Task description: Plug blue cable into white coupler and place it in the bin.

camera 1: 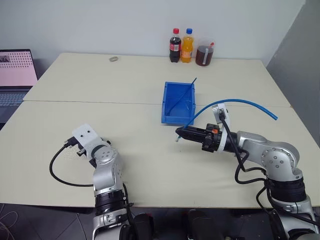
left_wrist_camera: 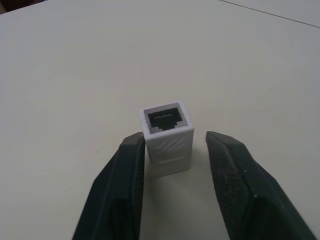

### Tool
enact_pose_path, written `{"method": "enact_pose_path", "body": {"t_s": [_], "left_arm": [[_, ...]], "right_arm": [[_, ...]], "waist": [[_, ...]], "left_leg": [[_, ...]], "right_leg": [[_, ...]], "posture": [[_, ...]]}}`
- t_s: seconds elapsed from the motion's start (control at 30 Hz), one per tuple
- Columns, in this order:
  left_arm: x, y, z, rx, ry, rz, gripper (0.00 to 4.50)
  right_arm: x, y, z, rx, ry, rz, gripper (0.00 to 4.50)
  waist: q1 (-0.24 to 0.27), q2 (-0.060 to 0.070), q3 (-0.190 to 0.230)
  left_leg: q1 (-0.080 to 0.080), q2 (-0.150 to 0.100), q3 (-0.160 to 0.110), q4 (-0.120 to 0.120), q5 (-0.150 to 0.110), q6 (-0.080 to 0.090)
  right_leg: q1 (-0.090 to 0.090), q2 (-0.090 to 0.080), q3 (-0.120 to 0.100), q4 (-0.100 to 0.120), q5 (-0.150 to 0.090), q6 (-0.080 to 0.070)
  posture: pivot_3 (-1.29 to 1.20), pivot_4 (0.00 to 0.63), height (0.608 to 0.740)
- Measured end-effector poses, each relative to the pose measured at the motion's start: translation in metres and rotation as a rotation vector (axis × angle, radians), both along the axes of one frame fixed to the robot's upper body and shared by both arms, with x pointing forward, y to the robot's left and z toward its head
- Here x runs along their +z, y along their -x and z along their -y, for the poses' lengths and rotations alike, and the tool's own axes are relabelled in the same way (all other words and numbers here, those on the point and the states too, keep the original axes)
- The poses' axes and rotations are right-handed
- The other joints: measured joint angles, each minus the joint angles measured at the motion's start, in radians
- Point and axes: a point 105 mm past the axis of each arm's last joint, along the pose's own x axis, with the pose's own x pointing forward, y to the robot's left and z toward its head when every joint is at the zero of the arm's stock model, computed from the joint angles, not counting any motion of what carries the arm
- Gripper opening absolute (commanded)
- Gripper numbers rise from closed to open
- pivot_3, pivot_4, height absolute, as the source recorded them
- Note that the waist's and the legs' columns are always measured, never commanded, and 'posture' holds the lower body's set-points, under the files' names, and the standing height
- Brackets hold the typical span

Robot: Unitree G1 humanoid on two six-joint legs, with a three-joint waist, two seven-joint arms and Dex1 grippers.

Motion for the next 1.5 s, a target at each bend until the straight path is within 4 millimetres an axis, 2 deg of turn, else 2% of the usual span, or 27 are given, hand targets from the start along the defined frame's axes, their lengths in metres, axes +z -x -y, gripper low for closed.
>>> {"method": "enact_pose_path", "body": {"t_s": [0.07,0.27,0.53,0.73,0.8,0.87,0.9,0.93,1.0,1.07,1.1,1.17,1.2,1.3,1.5], "left_arm": [[0.0,0.0,0.0,-0.002,0.0,0.002,0.79],[0.0,0.0,0.0,-0.042,-0.002,0.009,0.78],[-0.004,0.018,-0.001,-0.398,-0.027,0.006,0.78],[0.001,0.017,-0.004,-0.581,0.02,-0.03,0.78],[0.005,0.014,0.0,-0.7,0.014,-0.051,0.78],[0.014,0.009,0.012,-0.889,-0.002,-0.077,0.78],[0.021,0.006,0.026,-1.067,-0.035,-0.111,0.78],[0.024,0.005,0.032,-1.14,-0.057,-0.132,0.78],[0.033,0.007,0.056,-1.429,-0.169,-0.199,0.78],[0.037,0.01,0.073,-1.593,-0.216,-0.214,0.78],[0.036,0.011,0.076,-1.621,-0.218,-0.215,0.78],[0.03,0.016,0.089,-1.765,-0.257,-0.264,0.78],[0.027,0.024,0.098,-1.918,-0.311,-0.337,0.78],[0.031,0.039,0.12,-2.213,-0.425,-0.424,0.78],[0.018,0.05,0.126,-2.375,-0.485,-0.515,0.78]], "right_arm": [[0.0,0.0,0.0,0.0,-0.001,0.0,0.13],[0.0,-0.001,0.0,-0.007,0.003,0.006,0.13],[-0.002,-0.003,0.002,-0.03,-0.002,0.012,0.13],[-0.01,-0.003,0.008,-0.065,-0.007,-0.005,0.13],[-0.012,-0.002,0.01,-0.081,-0.007,-0.003,0.13],[-0.014,0.0,0.013,-0.101,0.01,0.016,0.13],[-0.016,0.002,0.015,-0.118,0.033,0.036,0.13],[-0.018,0.003,0.016,-0.123,0.047,0.044,0.13],[-0.025,0.007,0.02,-0.139,0.108,0.08,0.13],[-0.028,0.01,0.019,-0.135,0.134,0.104,0.13],[-0.029,0.01,0.018,-0.134,0.137,0.109,0.13],[-0.03,0.012,0.02,-0.137,0.165,0.142,0.13],[-0.032,0.014,0.02,-0.131,0.206,0.18,0.13],[-0.036,0.023,0.015,-0.098,0.246,0.226,0.13],[-0.039,0.028,0.015,-0.066,0.302,0.3,0.13]], "waist": [[0.0,0.0,0.0],[-0.001,0.0,0.0],[-0.003,0.0,0.0],[-0.002,0.0,0.0],[0.0,0.0,0.0],[0.001,0.0,0.0],[0.001,0.0,0.0],[0.001,0.0,0.001],[-0.001,0.001,0.001],[-0.004,0.002,0.001],[-0.006,0.002,0.001],[-0.008,0.002,0.002],[-0.007,0.002,0.001],[-0.001,0.002,0.002],[-0.002,0.002,0.002]], "left_leg": [[0.0,0.0,0.0,0.0,0.0,0.0],[0.0,0.0,0.0,0.0,0.0,0.0],[0.002,0.001,0.001,-0.001,0.0,-0.001],[0.002,0.001,0.001,-0.001,0.0,-0.001],[0.001,0.0,-0.001,0.0,0.0,-0.001],[0.0,0.0,-0.001,0.0,0.0,-0.001],[0.0,0.0,-0.001,-0.001,0.0,-0.001],[0.0,0.0,-0.001,0.0,0.0,-0.001],[0.001,0.0,0.002,-0.001,0.0,-0.001],[0.001,0.001,0.004,-0.002,-0.001,-0.001],[0.0,0.001,0.005,-0.002,-0.001,-0.001],[-0.002,0.002,0.004,-0.001,-0.001,-0.001],[-0.005,0.002,0.003,-0.001,0.0,-0.001],[-0.009,0.002,0.002,-0.001,0.0,-0.001],[-0.01,0.001,0.001,0.001,0.0,-0.001]], "right_leg": [[0.0,0.0,0.0,0.0,0.0,0.0],[0.0,0.0,0.0,0.0,0.0,0.0],[0.0,0.0,0.001,0.001,0.0,0.0],[0.0,0.0,0.0,0.001,0.0,0.0],[0.0,0.0,0.0,0.001,0.0,0.0],[-0.001,0.0,-0.001,0.001,-0.001,0.0],[-0.002,0.0,-0.002,0.001,-0.001,-0.001],[-0.002,0.0,-0.003,0.001,-0.001,-0.001],[-0.002,-0.001,-0.002,-0.001,-0.001,-0.002],[-0.003,-0.001,-0.001,-0.001,-0.001,-0.002],[-0.003,-0.002,0.0,-0.001,-0.001,-0.002],[-0.006,-0.002,0.0,0.0,-0.001,-0.002],[-0.01,0.0,0.0,0.001,-0.001,-0.002],[-0.012,0.001,-0.002,0.002,-0.002,-0.004],[-0.013,0.001,-0.002,0.002,-0.002,-0.003]], "posture": [[0.0,0.15,0.74],[0.0,0.15,0.74],[0.0,0.15,0.74],[0.0,0.15,0.74],[0.0,0.15,0.74],[0.0,0.15,0.74],[0.0,0.15,0.74],[0.0,0.15,0.74],[0.0,0.15,0.74],[0.0,0.15,0.74],[0.0,0.15,0.74],[0.0,0.15,0.74],[0.0,0.15,0.74],[0.0,0.15,0.74],[0.0,0.15,0.74]]}}
